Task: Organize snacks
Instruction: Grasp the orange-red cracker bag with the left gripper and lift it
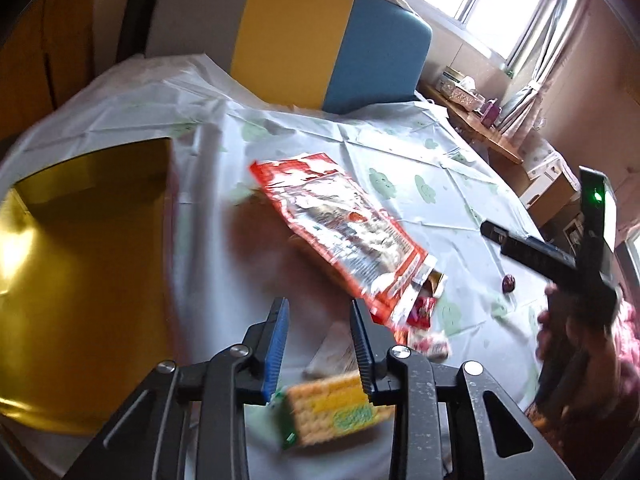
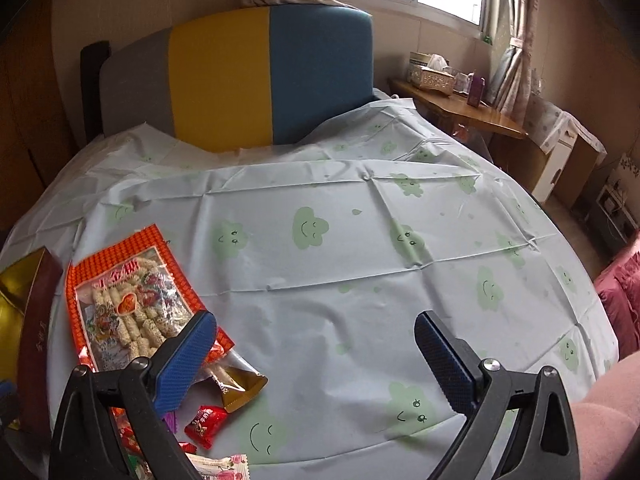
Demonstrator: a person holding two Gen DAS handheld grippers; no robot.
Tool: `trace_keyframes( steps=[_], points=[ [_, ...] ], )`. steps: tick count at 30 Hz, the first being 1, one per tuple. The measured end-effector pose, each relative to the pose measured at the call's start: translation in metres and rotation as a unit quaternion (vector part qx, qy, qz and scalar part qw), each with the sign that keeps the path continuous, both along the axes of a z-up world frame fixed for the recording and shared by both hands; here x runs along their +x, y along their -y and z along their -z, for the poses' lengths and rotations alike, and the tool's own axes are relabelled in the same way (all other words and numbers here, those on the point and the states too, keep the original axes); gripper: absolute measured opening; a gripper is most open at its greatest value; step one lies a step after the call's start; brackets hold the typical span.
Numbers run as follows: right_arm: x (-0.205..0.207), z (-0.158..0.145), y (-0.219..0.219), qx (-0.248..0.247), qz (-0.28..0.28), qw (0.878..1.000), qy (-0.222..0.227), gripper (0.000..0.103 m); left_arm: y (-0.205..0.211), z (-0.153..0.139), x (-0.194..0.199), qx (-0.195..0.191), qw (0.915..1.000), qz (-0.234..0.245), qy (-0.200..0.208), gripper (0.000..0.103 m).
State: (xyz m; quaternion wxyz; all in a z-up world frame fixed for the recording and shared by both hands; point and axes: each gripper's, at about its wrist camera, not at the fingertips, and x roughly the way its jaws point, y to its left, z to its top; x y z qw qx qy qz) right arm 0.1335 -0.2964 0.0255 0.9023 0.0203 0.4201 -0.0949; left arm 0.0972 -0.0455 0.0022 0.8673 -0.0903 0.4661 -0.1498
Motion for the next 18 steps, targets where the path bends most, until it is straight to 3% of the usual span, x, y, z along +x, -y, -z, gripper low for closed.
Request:
trace_keyframes(
  steps=[8, 17, 18],
  points=[
    [0.004, 0.009, -0.013, 0.003, -0.035, 0.999, -0.026, 0.101, 0.017, 0.034, 0.052, -0.057, 0.9953, -0.031, -0.072, 0.030],
    [0.013, 0.023, -0.009, 0.022, -0.036, 0.997, -0.067, 0.101, 0.022, 0.053, 0.074, -0.088, 0.9900, -0.041, -0.102, 0.029],
    [0.013, 0.024, -0.010, 0.023, -0.037, 0.997, -0.070, 0.101, 0.023, 0.054, 0.074, -0.089, 0.9900, -0.038, -0.103, 0.016]
  ],
)
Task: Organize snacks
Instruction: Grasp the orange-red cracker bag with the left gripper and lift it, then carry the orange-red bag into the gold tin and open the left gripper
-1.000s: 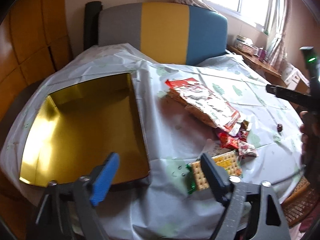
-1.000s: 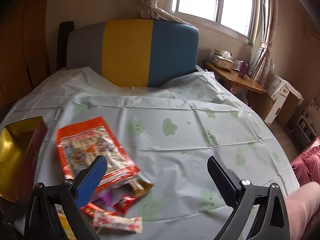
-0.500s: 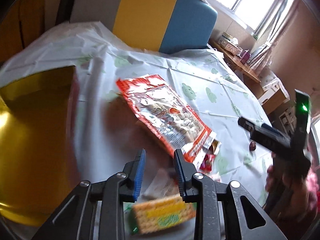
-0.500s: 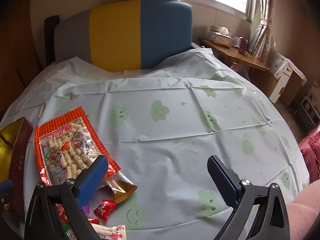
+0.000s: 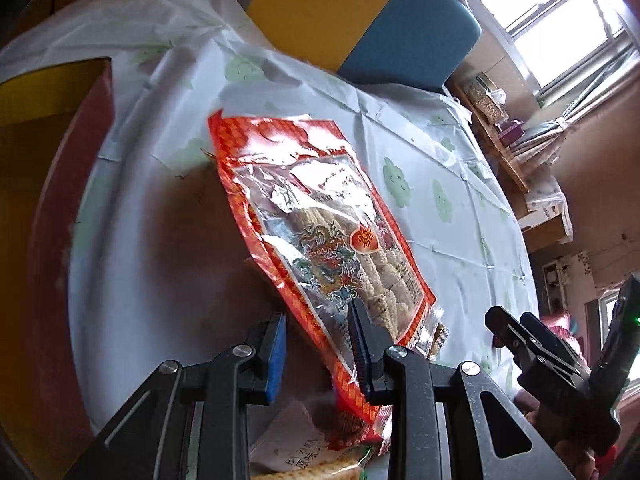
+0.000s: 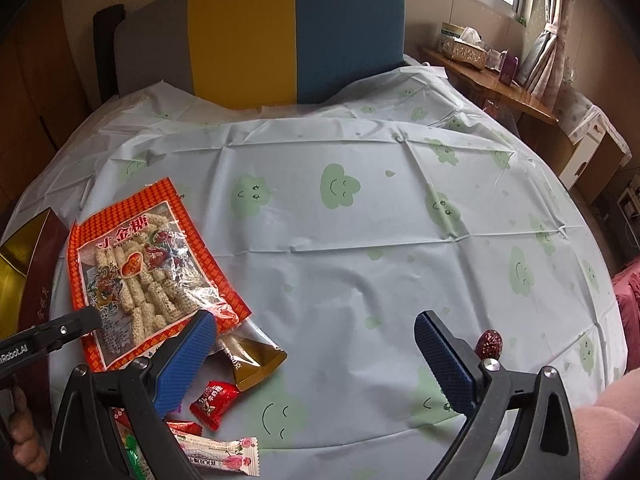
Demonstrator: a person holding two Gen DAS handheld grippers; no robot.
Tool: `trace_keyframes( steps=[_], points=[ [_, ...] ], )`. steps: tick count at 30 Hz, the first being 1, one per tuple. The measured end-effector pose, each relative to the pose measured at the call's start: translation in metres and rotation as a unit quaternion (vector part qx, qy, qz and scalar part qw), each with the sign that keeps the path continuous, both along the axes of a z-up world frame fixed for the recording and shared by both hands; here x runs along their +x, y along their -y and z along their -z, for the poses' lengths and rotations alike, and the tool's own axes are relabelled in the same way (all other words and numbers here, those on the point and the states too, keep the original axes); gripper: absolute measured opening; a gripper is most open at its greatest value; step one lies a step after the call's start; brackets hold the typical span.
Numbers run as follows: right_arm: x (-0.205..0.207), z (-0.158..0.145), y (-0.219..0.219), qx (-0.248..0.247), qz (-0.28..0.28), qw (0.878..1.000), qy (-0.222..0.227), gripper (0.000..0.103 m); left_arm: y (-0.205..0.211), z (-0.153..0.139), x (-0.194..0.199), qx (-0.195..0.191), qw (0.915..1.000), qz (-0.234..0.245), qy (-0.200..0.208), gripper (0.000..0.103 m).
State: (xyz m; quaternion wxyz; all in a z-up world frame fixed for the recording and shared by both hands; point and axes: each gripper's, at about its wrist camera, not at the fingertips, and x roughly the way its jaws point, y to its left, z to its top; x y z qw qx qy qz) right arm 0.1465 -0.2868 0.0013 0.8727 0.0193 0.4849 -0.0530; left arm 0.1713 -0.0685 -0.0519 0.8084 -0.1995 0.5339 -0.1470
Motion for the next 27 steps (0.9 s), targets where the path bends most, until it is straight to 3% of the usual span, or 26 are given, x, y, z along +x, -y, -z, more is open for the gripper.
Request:
trace_keyframes(
  steps=[2, 6, 18, 27],
  points=[
    [0.000, 0.001, 0.000, 0.000, -0.001, 1.000, -0.004, 0.101, 0.002, -0.001, 0.001, 0.010, 0.9999, -0.003, 0.013, 0.005],
    [0.002, 0.005, -0.002, -0.003, -0.005, 1.000, -0.014, 0.101, 0.001, -0.012, -0.002, 0.008, 0.9992, -0.007, 0.039, 0.000],
    [0.003, 0.009, -0.002, -0.017, -0.004, 1.000, -0.025, 0.101, -0.001, -0.094, 0.005, -0.003, 0.9879, 0.013, 0.154, 0.000],
    [0.003, 0.012, -0.005, -0.025, -0.014, 0.999, -0.033, 0.100, -0.073, -0.157, -0.017, -0.001, 0.9752, -0.034, 0.219, 0.000]
  ],
)
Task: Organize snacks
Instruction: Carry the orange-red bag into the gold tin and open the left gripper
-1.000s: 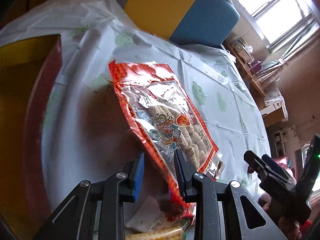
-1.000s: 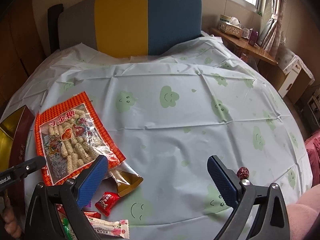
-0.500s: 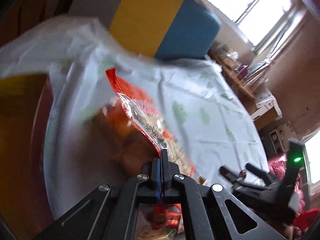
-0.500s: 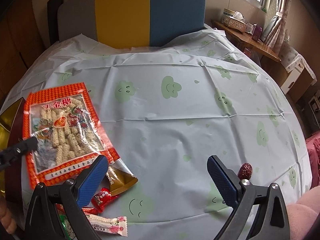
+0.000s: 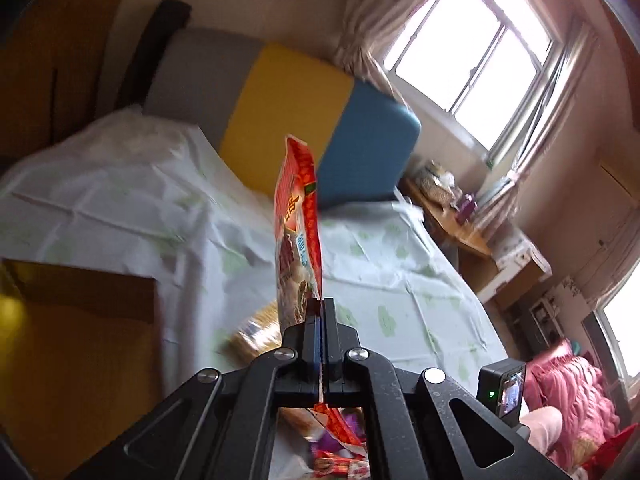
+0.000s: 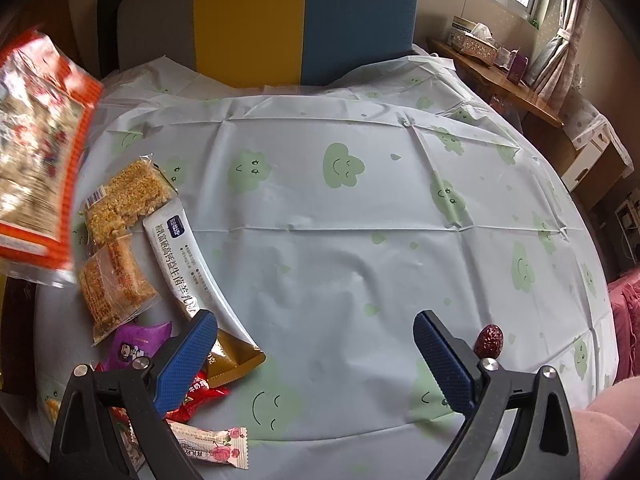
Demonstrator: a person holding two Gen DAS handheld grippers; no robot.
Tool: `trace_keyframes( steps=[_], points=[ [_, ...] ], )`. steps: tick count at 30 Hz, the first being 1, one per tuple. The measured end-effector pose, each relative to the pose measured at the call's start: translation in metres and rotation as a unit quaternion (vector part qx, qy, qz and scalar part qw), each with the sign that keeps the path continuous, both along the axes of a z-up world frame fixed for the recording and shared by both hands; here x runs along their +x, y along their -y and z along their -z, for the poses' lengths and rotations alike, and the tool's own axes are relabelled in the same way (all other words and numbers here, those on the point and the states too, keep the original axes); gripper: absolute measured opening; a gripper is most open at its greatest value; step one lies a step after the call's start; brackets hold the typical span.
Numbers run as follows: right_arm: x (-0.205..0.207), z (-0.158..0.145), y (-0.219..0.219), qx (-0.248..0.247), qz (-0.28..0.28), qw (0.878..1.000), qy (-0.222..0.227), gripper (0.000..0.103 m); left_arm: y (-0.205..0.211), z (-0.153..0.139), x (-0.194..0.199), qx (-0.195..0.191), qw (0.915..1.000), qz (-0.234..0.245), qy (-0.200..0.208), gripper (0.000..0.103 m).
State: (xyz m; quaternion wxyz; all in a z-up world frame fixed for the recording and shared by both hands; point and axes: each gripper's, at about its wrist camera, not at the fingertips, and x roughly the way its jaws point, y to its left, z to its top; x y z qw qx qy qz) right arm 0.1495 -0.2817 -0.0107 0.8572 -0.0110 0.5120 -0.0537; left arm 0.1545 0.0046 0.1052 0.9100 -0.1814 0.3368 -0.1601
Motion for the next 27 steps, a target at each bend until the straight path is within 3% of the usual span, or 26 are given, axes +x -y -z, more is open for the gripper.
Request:
trace_keyframes(
  steps=[4, 9, 15, 18, 20, 22, 27],
  points=[
    [-0.001, 0.000, -0.001, -0.003, -0.002, 1.000, -0.001, 0.100, -0.041, -0.014, -0.021, 0.021, 0.9993, -0.025, 0.017, 0.000],
    [-0.002, 0.002, -0.004, -0.008, -0.006, 1.000, -0.006, 0.100, -0.092, -0.005, -0.041, 0.032, 0.9971, -0.070, 0.002, 0.000],
    [-0.002, 0.006, -0.006, -0.011, -0.009, 1.000, -0.017, 0.100, -0.136, 0.041, -0.044, 0.037, 0.9914, -0.100, -0.077, 0.001],
    [-0.002, 0.009, -0.009, -0.019, -0.013, 1.000, -0.021, 0.100, -0.158, 0.078, -0.035, 0.070, 0.9748, -0.160, -0.139, 0.001],
    [-0.003, 0.009, -0.009, -0.022, -0.012, 0.999, -0.022, 0.100, -0.176, 0.096, -0.034, 0.093, 0.9585, -0.208, -0.172, 0.003],
    [-0.004, 0.009, -0.009, -0.025, -0.010, 0.999, -0.022, 0.100, -0.193, 0.107, -0.040, 0.093, 0.9481, -0.238, -0.189, 0.005],
    [-0.001, 0.013, -0.009, -0.026, -0.009, 0.999, -0.029, 0.100, -0.215, 0.107, -0.060, 0.102, 0.9387, -0.279, -0.175, 0.008]
  ],
)
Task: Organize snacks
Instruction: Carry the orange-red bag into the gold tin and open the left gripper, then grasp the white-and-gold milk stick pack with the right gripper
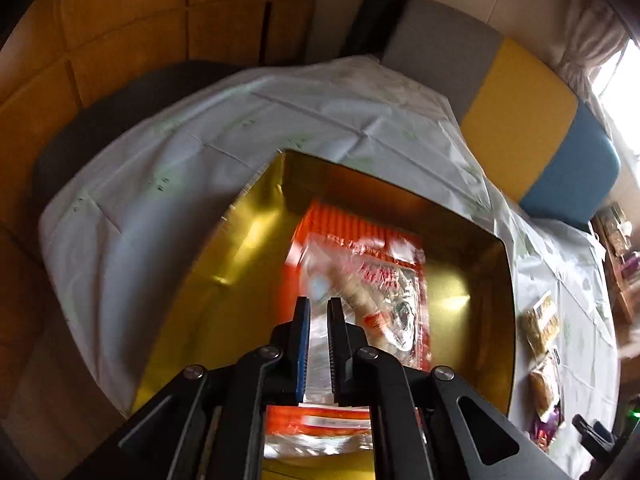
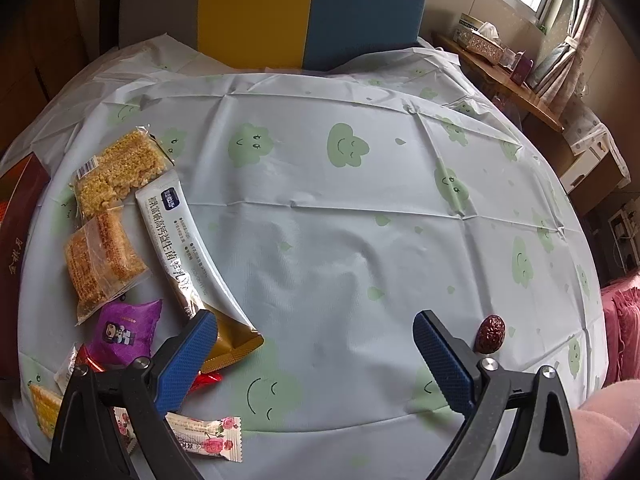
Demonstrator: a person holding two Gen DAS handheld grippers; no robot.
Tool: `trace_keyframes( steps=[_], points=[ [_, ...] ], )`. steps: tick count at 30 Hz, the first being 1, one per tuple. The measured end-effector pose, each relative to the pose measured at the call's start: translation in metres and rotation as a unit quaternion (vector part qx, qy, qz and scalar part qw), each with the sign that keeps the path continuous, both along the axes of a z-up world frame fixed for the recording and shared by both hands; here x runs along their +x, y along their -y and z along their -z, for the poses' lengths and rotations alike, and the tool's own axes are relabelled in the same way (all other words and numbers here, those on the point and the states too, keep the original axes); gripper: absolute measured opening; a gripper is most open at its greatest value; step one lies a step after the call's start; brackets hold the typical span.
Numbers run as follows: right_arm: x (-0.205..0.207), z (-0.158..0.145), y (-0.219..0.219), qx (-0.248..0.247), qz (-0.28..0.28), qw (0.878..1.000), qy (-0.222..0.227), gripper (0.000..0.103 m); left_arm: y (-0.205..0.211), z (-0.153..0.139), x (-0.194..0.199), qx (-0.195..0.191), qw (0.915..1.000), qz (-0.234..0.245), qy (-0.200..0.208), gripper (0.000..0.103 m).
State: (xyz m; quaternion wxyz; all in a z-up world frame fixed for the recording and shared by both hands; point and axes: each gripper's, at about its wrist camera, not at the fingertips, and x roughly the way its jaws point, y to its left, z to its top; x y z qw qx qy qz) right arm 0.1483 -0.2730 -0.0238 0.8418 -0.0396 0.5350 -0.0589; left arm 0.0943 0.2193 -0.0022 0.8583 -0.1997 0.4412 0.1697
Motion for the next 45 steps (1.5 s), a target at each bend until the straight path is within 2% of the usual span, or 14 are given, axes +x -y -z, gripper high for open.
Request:
trace_keyframes(
  steps=[3, 5, 10, 14, 16, 19, 29, 32, 34, 36, 37, 39, 43, 45],
  points=[
    [0.001, 0.003, -0.003, -0.003, -0.008, 1.000, -0.003, 0.092, 0.005, -0.008, -0.004, 0.017, 0.9997, 0.003, 0.019, 0.014],
    [0.002, 0.005, -0.005, 0.000, -0.012, 1.000, -0.008, 0.092, 0.016, -0.010, -0.006, 0.017, 0.9994, 0.020, 0.023, 0.019],
    [0.002, 0.003, -0.008, 0.010, -0.018, 1.000, 0.001, 0.089, 0.063, -0.009, -0.012, 0.047, 0.9939, 0.096, 0.027, 0.022],
    [0.005, 0.004, -0.011, 0.033, -0.025, 0.999, 0.000, 0.080, 0.103, -0.001, -0.021, 0.058, 0.9853, 0.158, 0.027, 0.022],
    [0.009, 0.007, -0.010, 0.052, -0.024, 0.998, -0.006, 0.068, 0.116, 0.001, -0.026, 0.056, 0.9814, 0.181, 0.027, 0.022],
    [0.018, 0.009, -0.011, 0.075, -0.019, 0.997, -0.006, 0.058, 0.137, 0.002, -0.035, 0.058, 0.9739, 0.217, 0.031, 0.022],
    [0.048, 0.028, -0.036, 0.120, -0.074, 0.990, -0.025, 0.057, 0.176, 0.002, -0.057, 0.037, 0.9477, 0.313, 0.053, 0.025],
    [0.051, 0.029, -0.045, 0.112, -0.095, 0.989, -0.027, 0.057, 0.192, 0.003, -0.063, 0.033, 0.9357, 0.347, 0.056, 0.028],
    [0.052, 0.036, -0.049, 0.117, -0.104, 0.987, -0.045, 0.058, 0.203, 0.006, -0.067, 0.032, 0.9290, 0.365, 0.051, 0.029],
    [0.050, 0.041, -0.060, 0.074, -0.126, 0.988, -0.043, 0.058, 0.213, 0.010, -0.073, 0.033, 0.9253, 0.375, 0.044, 0.029],
    [0.048, 0.040, -0.064, 0.060, -0.133, 0.989, -0.037, 0.053, 0.218, 0.013, -0.076, 0.032, 0.9229, 0.382, 0.040, 0.029],
    [0.046, 0.038, -0.066, 0.067, -0.136, 0.988, -0.035, 0.040, 0.225, 0.018, -0.081, 0.031, 0.9193, 0.391, 0.031, 0.029],
    [0.044, 0.035, -0.066, 0.060, -0.127, 0.989, -0.035, 0.031, 0.231, 0.027, -0.089, 0.031, 0.9119, 0.409, 0.018, 0.029],
    [0.040, 0.032, -0.062, 0.057, -0.125, 0.990, -0.039, 0.030, 0.230, 0.031, -0.090, 0.027, 0.9101, 0.413, 0.012, 0.029]
  ],
)
